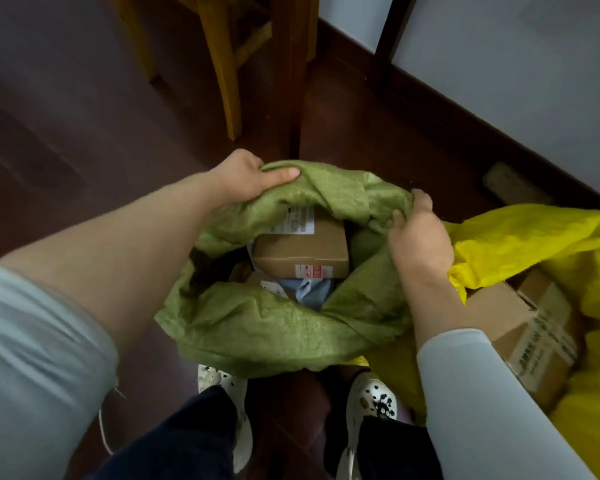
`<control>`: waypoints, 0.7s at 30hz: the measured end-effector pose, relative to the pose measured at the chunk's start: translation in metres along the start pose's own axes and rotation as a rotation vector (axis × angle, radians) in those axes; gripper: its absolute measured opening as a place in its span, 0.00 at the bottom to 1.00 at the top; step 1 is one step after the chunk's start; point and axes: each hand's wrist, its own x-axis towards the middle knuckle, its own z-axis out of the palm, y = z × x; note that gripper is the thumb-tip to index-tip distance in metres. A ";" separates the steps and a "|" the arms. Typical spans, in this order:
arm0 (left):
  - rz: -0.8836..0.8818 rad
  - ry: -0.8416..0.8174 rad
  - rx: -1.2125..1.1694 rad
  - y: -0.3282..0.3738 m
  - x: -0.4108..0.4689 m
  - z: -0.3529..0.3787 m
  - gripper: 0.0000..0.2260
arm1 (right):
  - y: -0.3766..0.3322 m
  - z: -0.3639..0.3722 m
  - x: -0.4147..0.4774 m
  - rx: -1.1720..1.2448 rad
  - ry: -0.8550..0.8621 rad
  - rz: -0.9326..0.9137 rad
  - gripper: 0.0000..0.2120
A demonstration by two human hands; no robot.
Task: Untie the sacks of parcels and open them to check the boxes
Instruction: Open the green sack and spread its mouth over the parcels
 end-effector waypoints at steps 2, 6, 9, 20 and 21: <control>-0.027 -0.070 -0.119 0.013 0.002 -0.001 0.18 | -0.008 -0.001 -0.005 -0.181 0.095 -0.171 0.37; -0.067 -0.264 -0.079 0.032 0.004 0.014 0.23 | -0.034 0.012 -0.021 -0.081 -0.089 -0.637 0.46; -0.109 -0.266 -0.044 0.032 0.001 0.023 0.18 | -0.032 0.025 -0.019 -0.002 -0.146 -0.606 0.32; 0.032 0.265 0.861 -0.054 -0.049 0.067 0.48 | -0.006 0.012 0.011 0.210 -0.127 -0.193 0.11; -0.029 0.228 0.812 -0.061 -0.047 0.066 0.41 | -0.006 0.010 0.011 0.214 -0.122 -0.178 0.11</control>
